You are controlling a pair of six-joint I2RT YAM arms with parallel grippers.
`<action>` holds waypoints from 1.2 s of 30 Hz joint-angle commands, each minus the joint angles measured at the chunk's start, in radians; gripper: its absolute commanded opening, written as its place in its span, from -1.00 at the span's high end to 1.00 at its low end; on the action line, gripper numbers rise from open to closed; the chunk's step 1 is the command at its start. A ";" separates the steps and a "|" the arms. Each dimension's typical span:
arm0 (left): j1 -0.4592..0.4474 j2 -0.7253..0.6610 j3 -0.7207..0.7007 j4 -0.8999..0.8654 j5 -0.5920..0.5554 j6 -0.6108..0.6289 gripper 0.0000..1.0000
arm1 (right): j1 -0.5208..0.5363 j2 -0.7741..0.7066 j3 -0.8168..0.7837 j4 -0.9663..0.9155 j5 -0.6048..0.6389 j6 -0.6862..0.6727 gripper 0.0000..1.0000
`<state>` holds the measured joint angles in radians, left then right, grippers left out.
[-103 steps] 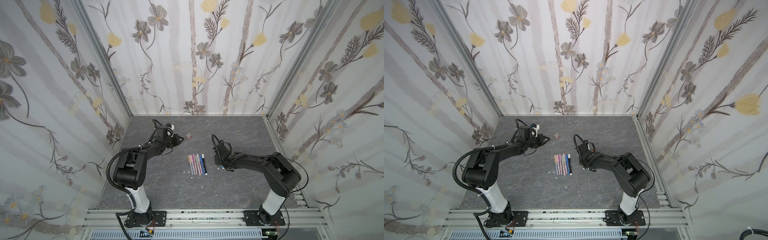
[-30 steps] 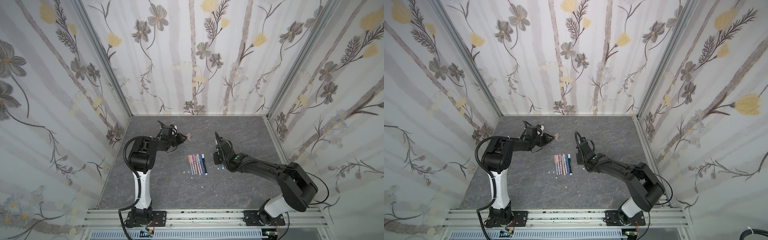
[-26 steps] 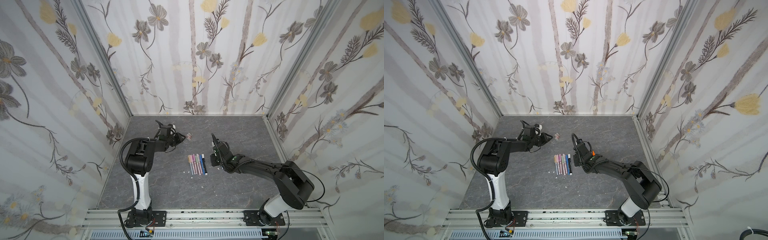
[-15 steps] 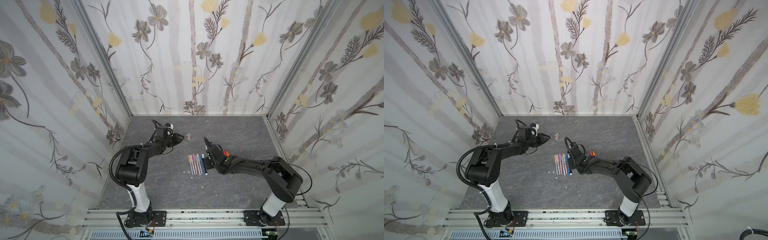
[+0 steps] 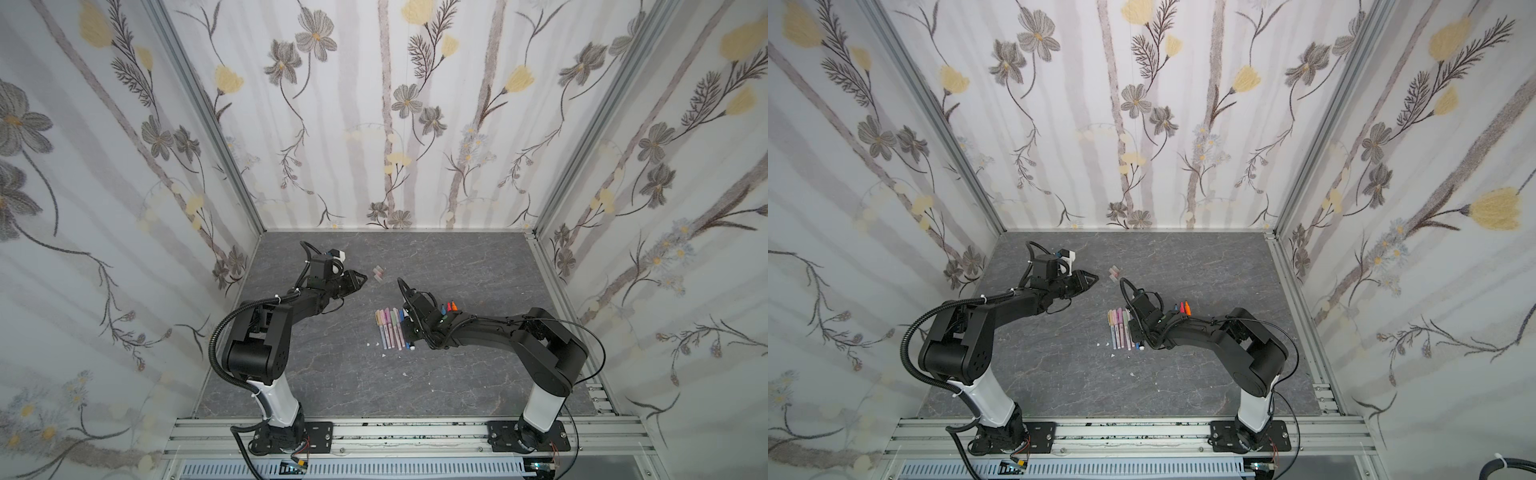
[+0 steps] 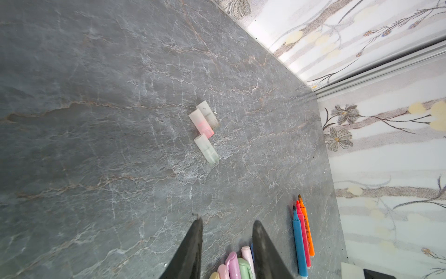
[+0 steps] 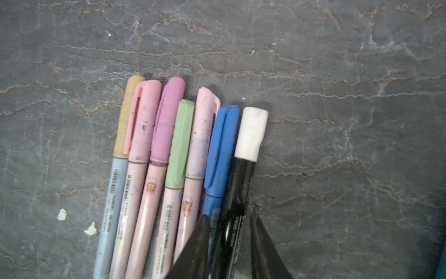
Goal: Remove pen caps from pens
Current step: Pick up the pen from the center of the table.
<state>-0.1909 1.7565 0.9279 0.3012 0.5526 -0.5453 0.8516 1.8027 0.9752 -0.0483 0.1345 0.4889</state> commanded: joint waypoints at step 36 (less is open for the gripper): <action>-0.006 -0.030 0.003 -0.005 0.033 0.013 0.32 | -0.008 0.034 -0.027 -0.016 0.023 0.014 0.52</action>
<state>-0.1947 1.7397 0.9253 0.2977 0.5667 -0.5457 0.8455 1.8210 0.9501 -0.0154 0.1589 0.4957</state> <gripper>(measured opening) 0.341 0.241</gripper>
